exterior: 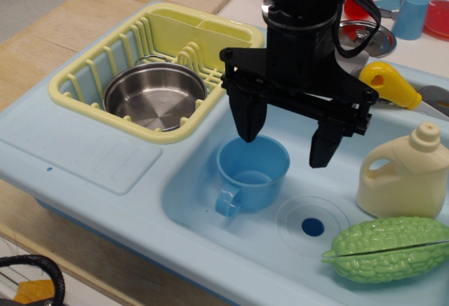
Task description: Put cup into pot or pan
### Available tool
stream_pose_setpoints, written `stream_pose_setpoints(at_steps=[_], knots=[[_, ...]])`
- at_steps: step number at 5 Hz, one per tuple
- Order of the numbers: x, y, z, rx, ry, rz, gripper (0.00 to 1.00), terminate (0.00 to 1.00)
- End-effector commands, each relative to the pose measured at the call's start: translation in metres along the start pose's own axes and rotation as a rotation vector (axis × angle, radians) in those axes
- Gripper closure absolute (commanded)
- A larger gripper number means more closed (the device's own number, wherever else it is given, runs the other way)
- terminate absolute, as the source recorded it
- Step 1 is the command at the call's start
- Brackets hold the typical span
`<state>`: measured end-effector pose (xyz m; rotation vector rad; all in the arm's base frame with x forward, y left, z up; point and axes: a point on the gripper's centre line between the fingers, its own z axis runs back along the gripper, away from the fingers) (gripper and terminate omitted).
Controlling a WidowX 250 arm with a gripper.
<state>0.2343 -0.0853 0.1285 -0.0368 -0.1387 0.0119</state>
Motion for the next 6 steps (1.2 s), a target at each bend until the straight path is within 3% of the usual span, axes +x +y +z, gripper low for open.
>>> stream_pose_setpoints(at_steps=[1, 2, 4, 5, 6], knots=[[0.0, 0.0, 0.0, 0.0, 0.0, 0.0, 0.0, 0.0], [0.0, 0.0, -0.018, -0.022, 0.02, 0.016, 0.0, 0.0], [-0.004, 0.012, -0.061, -0.143, 0.119, 0.052, 0.0, 0.0], [-0.004, 0.011, -0.059, -0.132, 0.107, 0.048, 1.0, 0.0], [-0.002, 0.008, -0.053, -0.105, 0.093, 0.035, 1.0, 0.0]])
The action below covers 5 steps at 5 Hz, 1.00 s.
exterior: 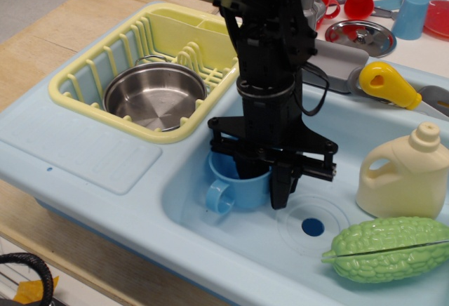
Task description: Put cup into pot or pan
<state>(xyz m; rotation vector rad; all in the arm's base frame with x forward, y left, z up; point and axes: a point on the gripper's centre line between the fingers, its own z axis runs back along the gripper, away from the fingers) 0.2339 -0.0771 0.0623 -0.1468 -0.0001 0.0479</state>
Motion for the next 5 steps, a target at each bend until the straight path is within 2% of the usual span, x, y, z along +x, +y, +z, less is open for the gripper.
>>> stream_pose_setpoints(at_steps=[1, 2, 3, 4, 5], knots=[[0.007, -0.013, 0.037, 0.073, -0.073, -0.026, 1.0, 0.0], [0.009, -0.021, 0.077, 0.113, -0.107, -0.055, 1.0, 0.0], [0.007, -0.016, 0.105, 0.193, -0.202, -0.038, 1.0, 0.0], [0.022, 0.016, 0.122, 0.223, -0.243, -0.013, 1.0, 0.0], [0.039, 0.042, 0.127, 0.224, -0.258, -0.028, 1.0, 0.0]])
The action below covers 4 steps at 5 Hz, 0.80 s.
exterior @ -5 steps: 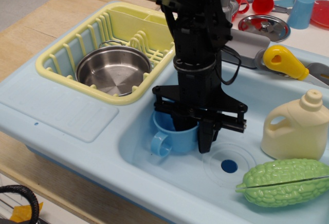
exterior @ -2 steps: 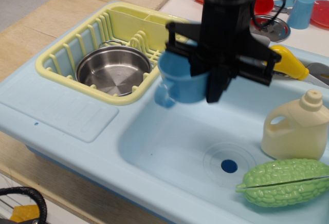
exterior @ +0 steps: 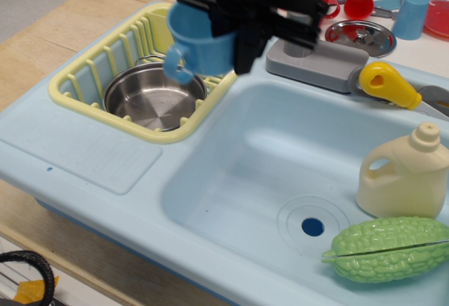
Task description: Put cup into pot or pan
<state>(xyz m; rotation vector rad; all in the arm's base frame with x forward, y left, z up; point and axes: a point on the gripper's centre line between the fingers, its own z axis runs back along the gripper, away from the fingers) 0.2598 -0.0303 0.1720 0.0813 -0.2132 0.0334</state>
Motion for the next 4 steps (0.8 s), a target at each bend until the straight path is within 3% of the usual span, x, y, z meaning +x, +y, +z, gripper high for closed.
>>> stream_pose_setpoints(at_steps=[1, 2, 4], knots=[[0.018, 0.034, -0.008, -0.018, -0.014, -0.006, 1.0, 0.0], [0.017, 0.051, -0.023, -0.036, -0.001, -0.021, 0.0, 0.0], [0.017, 0.067, -0.029, -0.044, 0.021, -0.023, 0.0, 0.0]])
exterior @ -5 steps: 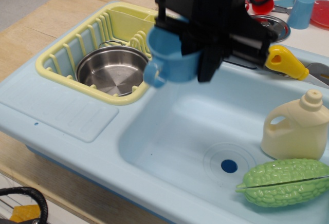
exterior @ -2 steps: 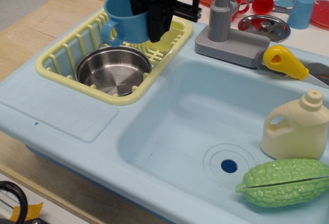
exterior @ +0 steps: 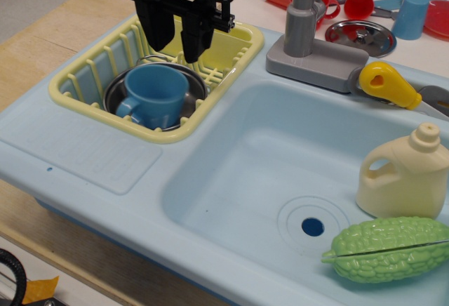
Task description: Put cup into pot or pan
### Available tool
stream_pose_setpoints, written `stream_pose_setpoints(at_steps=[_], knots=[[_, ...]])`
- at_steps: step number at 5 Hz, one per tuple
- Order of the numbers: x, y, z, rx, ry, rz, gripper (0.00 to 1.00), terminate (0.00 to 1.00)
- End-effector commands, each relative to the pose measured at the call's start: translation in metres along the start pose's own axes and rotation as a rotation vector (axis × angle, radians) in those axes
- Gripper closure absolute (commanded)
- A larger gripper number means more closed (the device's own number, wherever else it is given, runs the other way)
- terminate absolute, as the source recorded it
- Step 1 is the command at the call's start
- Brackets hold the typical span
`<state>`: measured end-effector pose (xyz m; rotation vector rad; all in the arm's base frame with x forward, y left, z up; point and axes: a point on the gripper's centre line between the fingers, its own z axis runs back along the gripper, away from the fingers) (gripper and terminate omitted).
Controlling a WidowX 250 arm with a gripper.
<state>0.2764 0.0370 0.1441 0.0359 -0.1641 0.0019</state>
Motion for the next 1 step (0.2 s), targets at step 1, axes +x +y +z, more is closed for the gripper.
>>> stream_pose_setpoints(at_steps=[1], knots=[[0.0042, 0.0025, 0.0075, 0.004, -0.028, 0.005, 0.0, 1.0]])
